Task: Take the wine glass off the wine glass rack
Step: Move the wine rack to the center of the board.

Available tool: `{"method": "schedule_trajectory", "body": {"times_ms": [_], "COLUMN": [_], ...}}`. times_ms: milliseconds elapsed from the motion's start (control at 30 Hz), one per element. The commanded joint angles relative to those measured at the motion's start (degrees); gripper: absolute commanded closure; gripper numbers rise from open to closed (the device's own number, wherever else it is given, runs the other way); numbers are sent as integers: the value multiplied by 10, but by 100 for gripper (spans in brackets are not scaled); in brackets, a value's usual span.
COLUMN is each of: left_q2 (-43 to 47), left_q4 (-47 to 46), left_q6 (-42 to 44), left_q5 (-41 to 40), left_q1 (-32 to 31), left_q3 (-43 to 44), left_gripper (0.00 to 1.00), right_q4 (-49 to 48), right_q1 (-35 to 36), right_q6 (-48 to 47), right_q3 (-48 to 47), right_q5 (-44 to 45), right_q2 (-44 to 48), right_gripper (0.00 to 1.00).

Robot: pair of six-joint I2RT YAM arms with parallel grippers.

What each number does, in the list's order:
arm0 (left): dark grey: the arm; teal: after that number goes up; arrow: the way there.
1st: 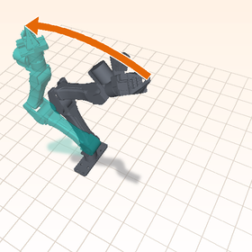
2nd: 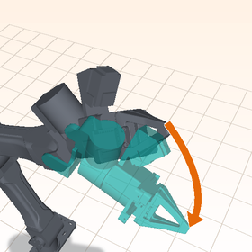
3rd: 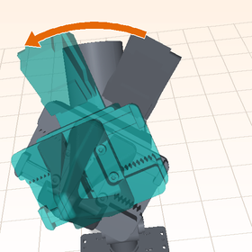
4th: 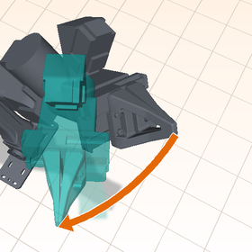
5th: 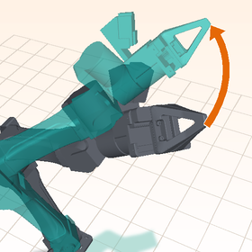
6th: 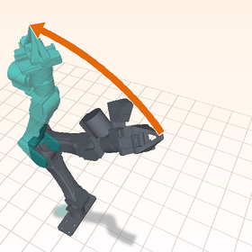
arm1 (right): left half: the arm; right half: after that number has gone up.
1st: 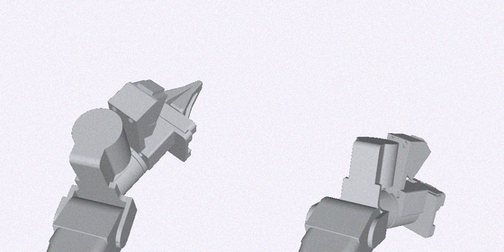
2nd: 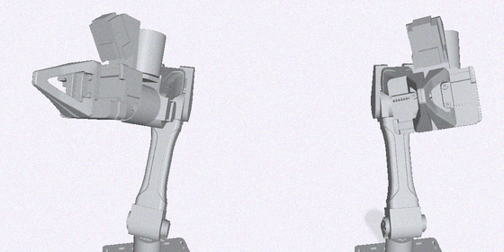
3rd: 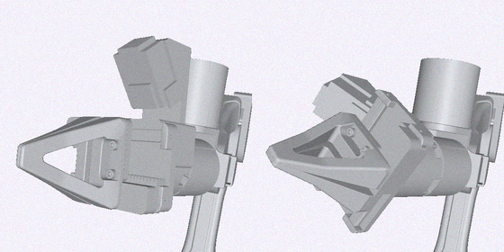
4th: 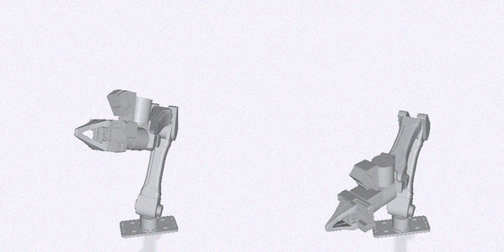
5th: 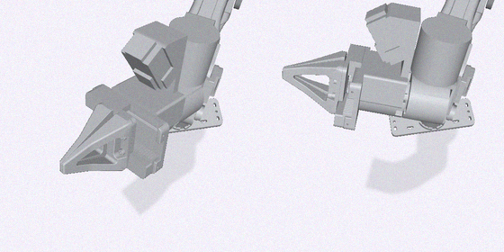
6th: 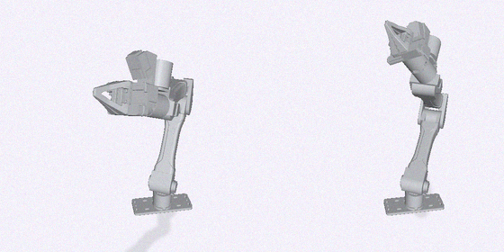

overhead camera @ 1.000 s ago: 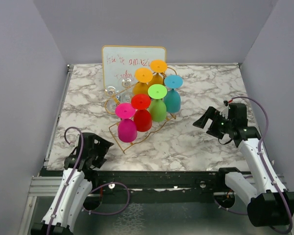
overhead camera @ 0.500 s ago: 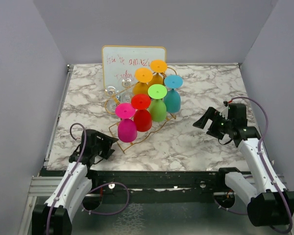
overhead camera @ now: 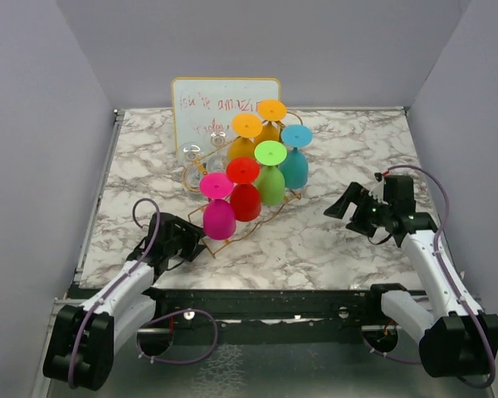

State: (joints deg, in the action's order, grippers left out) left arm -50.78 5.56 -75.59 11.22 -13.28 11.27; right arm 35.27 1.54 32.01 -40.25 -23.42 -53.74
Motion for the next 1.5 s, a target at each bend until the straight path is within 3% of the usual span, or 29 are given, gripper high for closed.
{"method": "schedule_trajectory", "body": {"times_ms": [0, 433, 767, 1233, 1467], "left_q2": [-57, -166, -217, -262, -172], "left_q4": [-28, -104, -141, -147, -48], "left_q6": [-15, -7, 1, 25, 28], "left_q5": [-27, -30, -32, -19, -51], "left_q1": [-30, -53, -56, -57, -57], "left_q3": [-19, 15, 25, 47, 33], "left_gripper": [41, 41, 40, 37, 25], "right_q4": [-42, -253, -346, -384, -294], "right_q1": [1, 1, 6, 19, 19], "right_q6": [9, 78, 107, 115, 106], "right_q3": [27, 81, 35, -72, -69], "right_q5": [-70, -177, -190, -203, -98], "right_q2": [-29, -191, -327, -470, -412], "right_gripper": [0, 0, 0, 0, 0]}}
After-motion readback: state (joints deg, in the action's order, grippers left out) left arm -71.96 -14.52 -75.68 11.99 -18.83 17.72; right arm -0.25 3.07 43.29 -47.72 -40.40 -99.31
